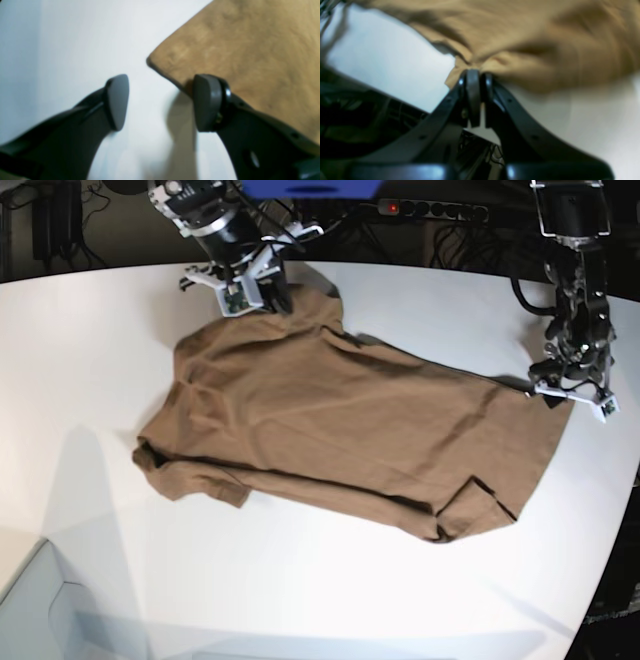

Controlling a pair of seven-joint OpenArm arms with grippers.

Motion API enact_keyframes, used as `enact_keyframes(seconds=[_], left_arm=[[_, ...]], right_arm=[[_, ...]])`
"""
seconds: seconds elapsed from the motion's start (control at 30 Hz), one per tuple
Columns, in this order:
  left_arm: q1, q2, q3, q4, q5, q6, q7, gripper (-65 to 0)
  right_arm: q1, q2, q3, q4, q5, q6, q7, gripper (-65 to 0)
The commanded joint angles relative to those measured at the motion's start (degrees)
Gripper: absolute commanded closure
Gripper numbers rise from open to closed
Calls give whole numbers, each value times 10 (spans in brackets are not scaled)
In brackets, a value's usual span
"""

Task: Layout the t-shirt on the table in an organized manner, then fold the t-shirt properly
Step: 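Release the shirt and grasp the collar edge with the right gripper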

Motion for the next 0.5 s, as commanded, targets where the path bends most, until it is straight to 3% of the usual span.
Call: enact_keyframes(seconds=[0.0,0.3,0.47], left_arm=[[1,-8,-2,22,3,2,-10,-385],[61,-9,-4,144,4,2,-10,-385],[46,-14,-5,87,9,2,-13,-385]], right_arm=[[-15,11,-13,3,5,0,16,0],[3,44,-21,-7,5,0,-65,0],[4,57,-20,-4,5,0,-70,0]])
